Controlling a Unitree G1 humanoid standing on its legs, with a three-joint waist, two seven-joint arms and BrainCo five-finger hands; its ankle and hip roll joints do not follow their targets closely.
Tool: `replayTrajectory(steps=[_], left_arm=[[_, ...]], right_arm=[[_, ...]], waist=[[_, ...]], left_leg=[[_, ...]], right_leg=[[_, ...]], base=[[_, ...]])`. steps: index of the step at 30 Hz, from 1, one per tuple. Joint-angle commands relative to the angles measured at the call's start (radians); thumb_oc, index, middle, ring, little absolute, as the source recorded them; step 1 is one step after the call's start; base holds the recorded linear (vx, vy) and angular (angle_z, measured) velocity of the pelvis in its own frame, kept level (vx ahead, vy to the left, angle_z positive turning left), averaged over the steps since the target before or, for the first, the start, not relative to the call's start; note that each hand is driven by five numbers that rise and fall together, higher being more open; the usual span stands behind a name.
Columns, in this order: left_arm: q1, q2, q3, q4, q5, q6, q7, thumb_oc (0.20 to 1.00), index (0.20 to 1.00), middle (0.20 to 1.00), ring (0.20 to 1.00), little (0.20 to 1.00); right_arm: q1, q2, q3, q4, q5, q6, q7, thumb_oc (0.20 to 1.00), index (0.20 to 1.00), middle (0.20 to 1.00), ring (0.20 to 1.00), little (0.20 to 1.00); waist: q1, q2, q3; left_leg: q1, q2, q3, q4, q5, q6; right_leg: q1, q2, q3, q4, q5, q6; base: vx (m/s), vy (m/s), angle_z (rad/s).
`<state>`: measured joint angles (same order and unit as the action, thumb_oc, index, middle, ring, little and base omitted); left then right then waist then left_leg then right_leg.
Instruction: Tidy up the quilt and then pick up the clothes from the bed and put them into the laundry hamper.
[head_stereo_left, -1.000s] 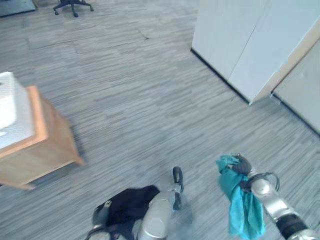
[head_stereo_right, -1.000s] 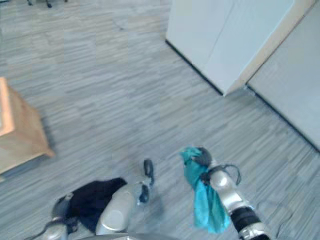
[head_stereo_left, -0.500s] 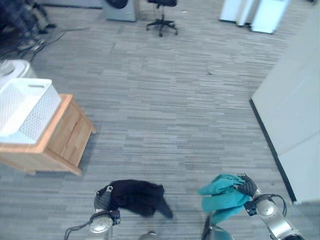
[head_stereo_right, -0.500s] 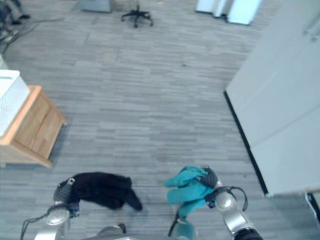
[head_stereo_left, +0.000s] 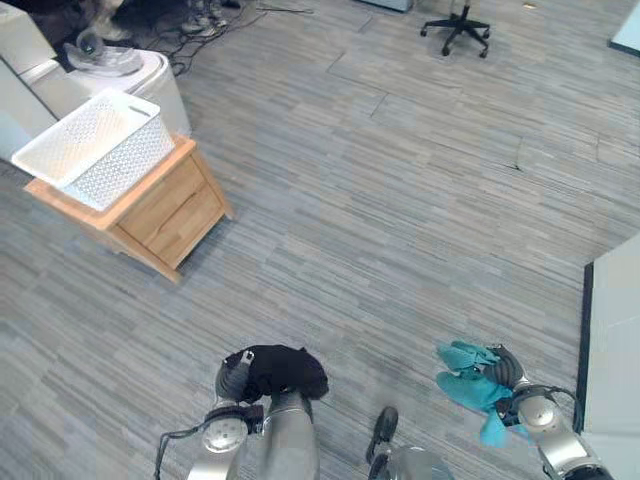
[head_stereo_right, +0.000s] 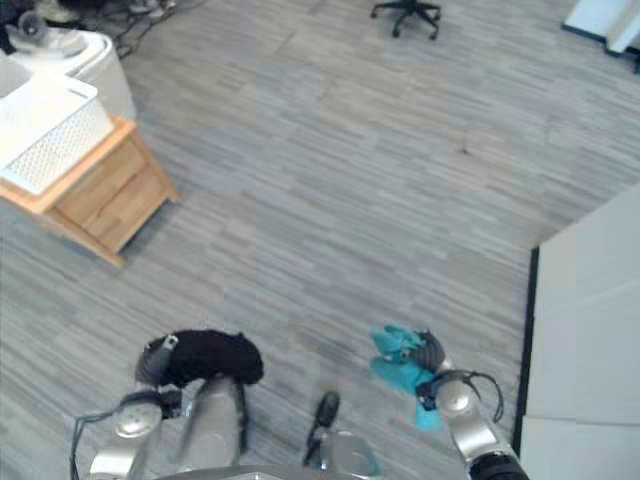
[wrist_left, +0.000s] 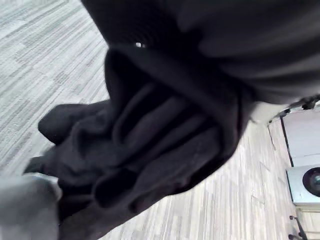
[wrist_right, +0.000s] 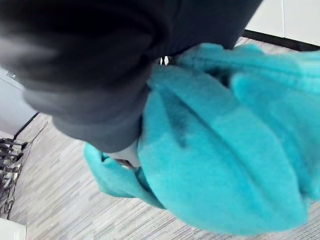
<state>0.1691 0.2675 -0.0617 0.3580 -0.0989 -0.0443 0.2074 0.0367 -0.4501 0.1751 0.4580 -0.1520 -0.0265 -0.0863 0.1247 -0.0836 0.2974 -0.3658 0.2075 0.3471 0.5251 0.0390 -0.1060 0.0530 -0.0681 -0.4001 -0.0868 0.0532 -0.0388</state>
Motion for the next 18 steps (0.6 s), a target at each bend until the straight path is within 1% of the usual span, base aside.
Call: replayTrajectory(steps=[1, 2, 3, 4, 5, 6, 7, 8, 9, 10, 11, 12, 13, 14, 15, 16, 17, 18], left_arm=[[-0.021, 0.094, 0.014, -0.099, 0.09, -0.075, 0.025, 0.2, 0.2, 0.2, 0.2, 0.2], [-0.02, 0.092, 0.013, -0.101, 0.092, -0.073, 0.026, 0.2, 0.2, 0.2, 0.2, 0.2], [-0.023, 0.091, 0.009, -0.104, 0.096, -0.07, 0.027, 0.2, 0.2, 0.2, 0.2, 0.2], [-0.029, 0.094, 0.005, -0.106, 0.099, -0.067, 0.028, 0.2, 0.2, 0.2, 0.2, 0.2], [-0.034, 0.098, 0.002, -0.11, 0.1, -0.065, 0.032, 0.2, 0.2, 0.2, 0.2, 0.2], [-0.021, 0.1, -0.001, -0.118, 0.103, -0.067, 0.022, 0.2, 0.2, 0.2, 0.2, 0.2], [-0.008, 0.108, -0.001, -0.115, 0.111, -0.064, 0.027, 0.2, 0.2, 0.2, 0.2, 0.2], [-0.004, 0.111, -0.004, -0.119, 0.112, -0.06, 0.024, 0.2, 0.2, 0.2, 0.2, 0.2], [-0.007, 0.137, -0.007, -0.116, 0.123, -0.049, 0.022, 0.2, 0.2, 0.2, 0.2, 0.2], [-0.006, 0.139, -0.006, -0.117, 0.123, -0.048, 0.022, 0.2, 0.2, 0.2, 0.2, 0.2], [-0.01, 0.153, -0.003, -0.122, 0.13, -0.046, 0.024, 0.2, 0.2, 0.2, 0.2, 0.2], [-0.016, 0.169, -0.002, -0.134, 0.134, -0.047, 0.026, 0.2, 0.2, 0.2, 0.2, 0.2], [-0.027, 0.178, 0.0, -0.134, 0.14, -0.046, 0.035, 0.2, 0.2, 0.2, 0.2, 0.2], [-0.042, 0.186, -0.001, -0.135, 0.142, -0.048, 0.041, 0.2, 0.2, 0.2, 0.2, 0.2], [-0.054, 0.194, -0.005, -0.132, 0.148, -0.049, 0.049, 0.2, 0.2, 0.2, 0.2, 0.2], [-0.073, 0.2, -0.01, -0.129, 0.153, -0.05, 0.059, 0.2, 0.2, 0.2, 0.2, 0.2], [-0.085, 0.202, -0.016, -0.126, 0.149, -0.054, 0.06, 0.2, 0.2, 0.2, 0.2, 0.2], [-0.094, 0.198, -0.024, -0.114, 0.147, -0.057, 0.061, 0.2, 0.2, 0.2, 0.2, 0.2]], right_arm=[[-0.006, -0.036, -0.009, -0.049, -0.008, -0.054, -0.018, 0.2, 0.2, 0.2, 0.2, 0.2], [-0.005, -0.037, -0.009, -0.047, -0.009, -0.056, -0.019, 0.2, 0.2, 0.2, 0.2, 0.2], [0.001, -0.035, -0.015, -0.041, -0.011, -0.06, -0.025, 0.2, 0.2, 0.2, 0.2, 0.2], [0.004, -0.035, -0.018, -0.038, -0.01, -0.062, -0.031, 0.2, 0.2, 0.2, 0.2, 0.2], [0.009, -0.036, -0.019, -0.038, -0.009, -0.063, -0.033, 0.2, 0.2, 0.2, 0.2, 0.2], [0.016, -0.029, -0.02, -0.044, -0.004, -0.064, -0.024, 0.2, 0.2, 0.2, 0.2, 0.2], [0.019, -0.023, -0.008, -0.055, -0.007, -0.064, -0.018, 0.2, 0.2, 0.2, 0.2, 0.2], [0.022, -0.013, -0.001, -0.058, -0.009, -0.063, -0.015, 0.2, 0.2, 0.2, 0.2, 0.2], [0.019, 0.011, 0.011, -0.051, -0.017, -0.065, -0.013, 0.2, 0.2, 0.2, 0.2, 0.2], [0.018, 0.013, 0.011, -0.051, -0.018, -0.064, -0.013, 0.2, 0.2, 0.2, 0.2, 0.2], [0.017, 0.02, 0.014, -0.058, -0.02, -0.063, -0.011, 0.2, 0.2, 0.2, 0.2, 0.2], [0.007, 0.031, 0.015, -0.069, -0.018, -0.058, -0.01, 0.2, 0.2, 0.2, 0.2, 0.2], [0.001, 0.036, 0.013, -0.077, -0.015, -0.058, -0.012, 0.2, 0.2, 0.2, 0.2, 0.2], [-0.009, 0.04, 0.015, -0.077, -0.01, -0.057, -0.012, 0.2, 0.2, 0.2, 0.2, 0.2], [-0.014, 0.038, 0.017, -0.079, -0.008, -0.057, -0.013, 0.2, 0.2, 0.2, 0.2, 0.2], [-0.023, 0.035, 0.02, -0.089, 0.0, -0.058, -0.013, 0.2, 0.2, 0.2, 0.2, 0.2], [-0.027, 0.028, 0.024, -0.097, 0.009, -0.061, -0.012, 0.2, 0.2, 0.2, 0.2, 0.2], [-0.027, 0.025, 0.027, -0.099, 0.016, -0.062, -0.013, 0.2, 0.2, 0.2, 0.2, 0.2]], waist=[[0.017, 0.011, -0.07], [0.017, 0.01, -0.071], [0.008, 0.017, -0.078], [-0.001, 0.022, -0.082], [-0.009, 0.025, -0.087], [-0.022, 0.031, -0.103], [-0.014, 0.027, -0.105], [-0.009, 0.019, -0.105], [-0.006, -0.006, -0.096], [-0.007, -0.01, -0.095], [-0.013, -0.013, -0.089], [-0.036, -0.023, -0.078], [-0.049, -0.019, -0.075], [-0.062, -0.012, -0.071], [-0.07, -0.004, -0.066], [-0.086, 0.004, -0.058], [-0.091, 0.005, -0.058], [-0.104, 0.003, -0.06]], left_leg=[[0.133, 0.062, 0.205, -0.353, 0.03, -0.03], [0.15, 0.051, 0.208, -0.392, 0.051, -0.035], [0.153, 0.086, 0.288, -0.472, 0.082, -0.033], [0.159, 0.115, 0.347, -0.521, 0.1, -0.026], [0.161, 0.144, 0.385, -0.542, 0.12, -0.023], [0.195, 0.144, 0.4, -0.578, 0.132, -0.012], [0.199, 0.122, 0.362, -0.575, 0.148, -0.005], [0.205, 0.105, 0.341, -0.568, 0.155, 0.002], [0.238, 0.061, 0.338, -0.557, 0.125, 0.032], [0.238, 0.054, 0.339, -0.557, 0.12, 0.037], [0.265, 0.041, 0.334, -0.564, 0.101, 0.048], [0.288, 0.013, 0.32, -0.576, 0.077, 0.067], [0.311, 0.001, 0.305, -0.587, 0.054, 0.078], [0.335, -0.011, 0.28, -0.591, 0.03, 0.082], [0.353, -0.019, 0.256, -0.593, 0.02, 0.08], [0.358, -0.02, 0.238, -0.584, 0.024, 0.079], [0.369, -0.029, 0.21, -0.586, 0.015, 0.067], [0.377, -0.042, 0.176, -0.586, 0.006, 0.057]], right_leg=[[0.172, -0.045, -0.022, 0.0, -0.167, 0.228], [0.173, -0.044, -0.021, 0.0, -0.171, 0.226], [0.195, -0.032, -0.055, 0.0, -0.184, 0.23], [0.209, -0.029, -0.085, 0.005, -0.186, 0.235], [0.228, -0.026, -0.112, 0.008, -0.183, 0.239], [0.249, -0.015, -0.136, 0.022, -0.179, 0.245], [0.266, -0.025, -0.13, 0.06, -0.169, 0.255], [0.263, -0.041, -0.123, 0.108, -0.149, 0.257], [0.218, -0.107, -0.128, 0.324, -0.071, 0.294], [0.211, -0.118, -0.127, 0.341, -0.077, 0.297], [0.176, -0.15, -0.117, 0.443, -0.006, 0.301], [0.1, -0.183, -0.068, 0.574, 0.052, 0.301], [0.042, -0.194, -0.031, 0.651, 0.06, 0.301], [-0.011, -0.203, -0.007, 0.693, 0.05, 0.301], [-0.049, -0.203, 0.012, 0.689, 0.03, 0.301], [-0.088, -0.208, 0.013, 0.635, 0.007, 0.293], [-0.107, -0.212, 0.026, 0.557, -0.017, 0.282], [-0.104, -0.209, 0.04, 0.463, -0.043, 0.272]], base=[[0.5, 0.07, 0.3], [0.42, 0.119, 0.67], [0.25, 0.11, 0.83], [0.38, 0.177, 0.78], [0.44, 0.16, 0.58], [0.55, 0.152, 0.64], [0.52, 0.142, 0.57], [0.62, 0.155, 0.56], [0.4, 0.116, 0.38], [0.4, 0.099, 0.47], [0.23, 0.115, 1.15], [0.35, 0.134, 1.53], [0.32, 0.136, 1.86], [0.35, 0.051, 1.43], [0.34, -0.043, 1.36], [0.38, -0.122, 1.27], [0.37, -0.181, 1.45], [0.41, -0.225, 1.61]])
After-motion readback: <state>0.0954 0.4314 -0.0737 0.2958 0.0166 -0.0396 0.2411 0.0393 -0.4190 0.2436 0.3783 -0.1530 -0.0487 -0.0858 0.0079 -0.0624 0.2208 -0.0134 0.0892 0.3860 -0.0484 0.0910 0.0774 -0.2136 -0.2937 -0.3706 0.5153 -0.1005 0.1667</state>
